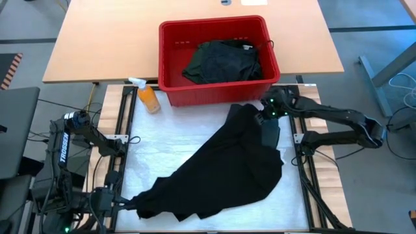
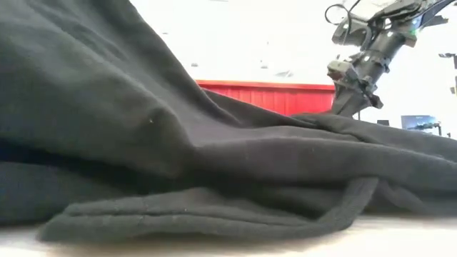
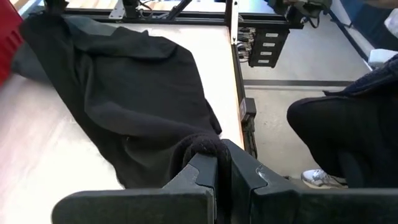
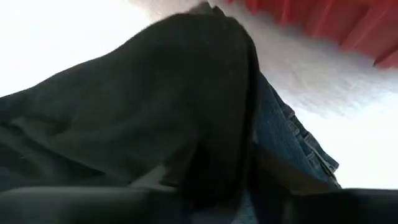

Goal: Fold Laundry from Bin
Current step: Fold the black shirt

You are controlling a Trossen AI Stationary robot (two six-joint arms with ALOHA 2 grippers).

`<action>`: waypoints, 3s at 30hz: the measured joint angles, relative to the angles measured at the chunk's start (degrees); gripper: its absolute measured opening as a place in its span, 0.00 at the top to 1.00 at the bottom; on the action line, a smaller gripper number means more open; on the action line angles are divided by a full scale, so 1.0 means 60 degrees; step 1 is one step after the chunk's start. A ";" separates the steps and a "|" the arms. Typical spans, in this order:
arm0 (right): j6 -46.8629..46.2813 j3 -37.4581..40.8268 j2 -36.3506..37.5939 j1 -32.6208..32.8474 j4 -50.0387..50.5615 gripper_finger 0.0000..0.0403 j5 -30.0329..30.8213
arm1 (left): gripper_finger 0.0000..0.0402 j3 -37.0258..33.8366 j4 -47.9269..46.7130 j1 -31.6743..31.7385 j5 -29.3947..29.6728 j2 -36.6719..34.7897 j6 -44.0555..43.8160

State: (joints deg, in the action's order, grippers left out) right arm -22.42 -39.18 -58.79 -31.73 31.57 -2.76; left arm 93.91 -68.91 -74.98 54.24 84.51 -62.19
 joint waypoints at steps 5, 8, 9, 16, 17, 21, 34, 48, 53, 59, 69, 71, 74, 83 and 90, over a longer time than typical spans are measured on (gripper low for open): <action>0.0168 -0.0104 -0.0332 -0.0078 -0.0109 0.37 0.0045 | 1.00 -0.0012 0.0483 0.0000 -0.0234 0.0000 0.0069; 0.0227 -0.0400 -0.0277 -0.0173 0.0005 0.31 0.0359 | 1.00 -0.0012 0.0547 0.0000 -0.0260 0.0000 0.0117; 0.0249 -0.0526 -0.0223 -0.0207 0.0057 0.30 0.0492 | 1.00 -0.0012 0.0547 0.0000 -0.0264 0.0000 0.0135; -0.0221 -0.1234 0.0339 -0.0033 0.1868 0.29 -0.0125 | 1.00 -0.0012 0.0548 0.0000 -0.0254 0.0000 0.0040; -0.0244 -0.1184 0.0414 0.0115 0.2143 0.29 -0.0234 | 1.00 -0.0012 0.0550 0.0000 -0.0255 0.0000 0.0026; -0.0686 -0.0550 0.0831 0.0706 0.2486 0.29 -0.0079 | 1.00 -0.0012 0.0527 0.0000 -0.0259 0.0000 0.0270; -0.1473 0.1472 0.1792 0.0271 -0.1210 0.29 0.0070 | 1.00 -0.0012 0.0410 0.0004 -0.0346 0.0000 -0.0097; -0.1867 0.1461 0.1040 0.0815 -0.1491 0.29 0.0409 | 1.00 -0.0012 0.0405 0.0004 -0.0320 0.0000 0.0042; -0.2017 0.1457 0.0572 0.1125 -0.2495 0.30 0.0448 | 1.00 -0.0012 0.0413 0.0004 -0.0329 -0.0004 -0.0008; -0.2039 0.1457 0.0092 0.0935 -0.2546 0.56 0.0452 | 1.00 -0.0012 0.0458 0.0004 -0.0361 -0.0004 0.0039; -0.1004 0.1049 0.1119 0.0507 -0.2839 0.92 -0.1157 | 1.00 0.0008 0.0476 0.0002 0.1698 -0.0005 0.0950; -0.0957 0.0754 0.1738 0.0387 -0.2933 0.94 -0.1949 | 1.00 0.0146 0.0474 0.0004 0.2391 -0.0007 0.1474; -0.0947 0.0196 0.2862 0.0164 -0.3011 0.95 -0.3055 | 1.00 0.0502 0.0479 -0.0010 0.3334 -0.0015 0.2374; -0.0935 -0.2001 0.7287 -0.0849 -0.0344 0.94 -0.3417 | 1.00 0.1344 0.0333 -0.0446 0.4270 -0.0018 0.4192; -0.1926 -0.3542 0.9671 -0.1036 0.1975 0.94 -0.1141 | 1.00 0.1573 0.0044 -0.0554 0.4390 -0.0022 0.4437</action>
State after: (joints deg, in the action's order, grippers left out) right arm -33.98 -60.43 -0.77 -37.95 43.42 -9.61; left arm 103.35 -68.64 -78.30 80.58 84.38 -35.56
